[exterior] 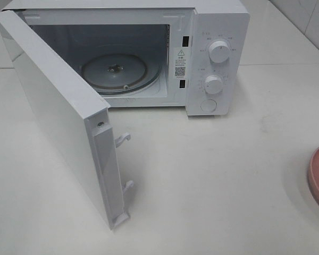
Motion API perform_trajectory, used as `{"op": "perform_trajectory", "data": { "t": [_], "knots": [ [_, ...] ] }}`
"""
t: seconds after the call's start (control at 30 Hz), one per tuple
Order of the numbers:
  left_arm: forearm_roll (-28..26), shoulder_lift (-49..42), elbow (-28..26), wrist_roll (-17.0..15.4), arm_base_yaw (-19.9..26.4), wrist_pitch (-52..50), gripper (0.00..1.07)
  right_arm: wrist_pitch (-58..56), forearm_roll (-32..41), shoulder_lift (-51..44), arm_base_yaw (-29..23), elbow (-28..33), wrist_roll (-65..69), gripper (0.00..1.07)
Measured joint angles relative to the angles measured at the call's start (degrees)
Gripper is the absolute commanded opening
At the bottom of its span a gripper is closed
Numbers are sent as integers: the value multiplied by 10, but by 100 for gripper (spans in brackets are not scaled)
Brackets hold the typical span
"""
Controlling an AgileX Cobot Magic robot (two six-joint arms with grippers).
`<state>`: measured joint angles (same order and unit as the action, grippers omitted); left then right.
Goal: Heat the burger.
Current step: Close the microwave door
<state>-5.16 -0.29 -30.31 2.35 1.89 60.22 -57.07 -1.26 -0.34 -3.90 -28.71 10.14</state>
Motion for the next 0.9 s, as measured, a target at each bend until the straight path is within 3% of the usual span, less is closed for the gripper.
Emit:
{"op": "perform_trajectory", "data": {
  "t": [0.1,0.17,0.2,0.27,0.3,0.37,0.47,0.53,0.6,0.77,0.9],
  "knots": [
    [2,0,-3,0,0,-19,88,0,0,0,0,0,0,76],
    [2,14,-5,0,0,-42,69,0,0,0,0,0,0,76],
    [2,14,-5,0,0,-42,69,0,0,0,0,0,0,76],
    [3,43,-5,0,0,-60,54,0,0,0,0,0,0,76],
    [3,43,-5,0,0,-60,54,0,0,0,0,0,0,76],
    [3,83,-5,0,0,-77,40,0,0,0,0,0,0,76],
    [3,108,-5,0,0,-92,35,0,0,0,0,0,0,76],
    [-3,148,-5,0,0,-118,6,0,0,0,0,0,0,76],
    [-7,162,-5,0,0,-128,0,0,0,0,0,0,0,76],
    [-11,214,1,14,0,-203,0,0,0,0,0,0,0,76],
    [-19,248,42,49,0,-350,0,0,0,0,0,0,0,76]
  ]
}}
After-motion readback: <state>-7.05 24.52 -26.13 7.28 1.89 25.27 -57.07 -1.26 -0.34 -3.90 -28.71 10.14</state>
